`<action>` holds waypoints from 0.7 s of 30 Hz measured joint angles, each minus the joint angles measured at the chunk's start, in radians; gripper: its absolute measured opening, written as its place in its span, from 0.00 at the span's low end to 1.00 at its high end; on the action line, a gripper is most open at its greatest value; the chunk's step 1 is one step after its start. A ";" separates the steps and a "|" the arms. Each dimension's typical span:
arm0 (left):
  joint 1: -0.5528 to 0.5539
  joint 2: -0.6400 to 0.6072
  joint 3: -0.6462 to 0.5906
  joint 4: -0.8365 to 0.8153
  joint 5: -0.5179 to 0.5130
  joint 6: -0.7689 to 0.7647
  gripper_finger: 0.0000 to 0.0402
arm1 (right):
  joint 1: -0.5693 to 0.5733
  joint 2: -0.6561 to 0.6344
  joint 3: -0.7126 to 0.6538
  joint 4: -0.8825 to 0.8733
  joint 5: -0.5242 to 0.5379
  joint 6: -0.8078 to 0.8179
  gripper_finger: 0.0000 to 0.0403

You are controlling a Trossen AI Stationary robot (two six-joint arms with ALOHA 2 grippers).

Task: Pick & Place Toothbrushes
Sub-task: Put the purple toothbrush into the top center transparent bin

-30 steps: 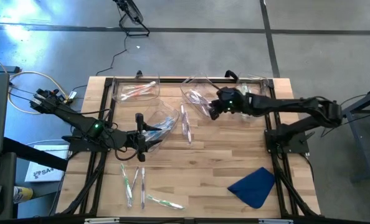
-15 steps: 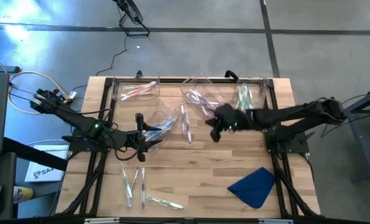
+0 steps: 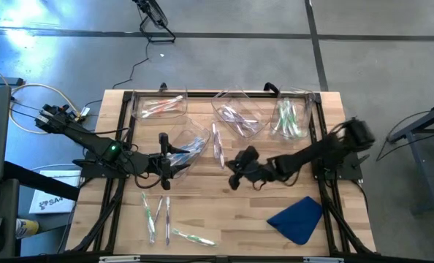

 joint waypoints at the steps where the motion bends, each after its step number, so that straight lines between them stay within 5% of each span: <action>1: 0.000 0.000 0.000 0.000 0.000 0.000 0.51 | 0.006 0.039 0.000 0.043 0.011 0.000 0.00; 11: 0.000 0.000 0.000 -0.002 0.000 -0.015 0.51 | 0.065 0.233 0.000 0.096 0.182 0.228 0.00; 17: 0.000 0.000 0.000 -0.001 -0.002 -0.015 0.51 | 0.082 0.247 0.005 0.096 0.146 0.266 0.00; 21: 0.000 0.000 0.000 -0.001 -0.002 -0.015 0.51 | 0.053 0.247 0.108 -0.087 0.061 0.282 0.00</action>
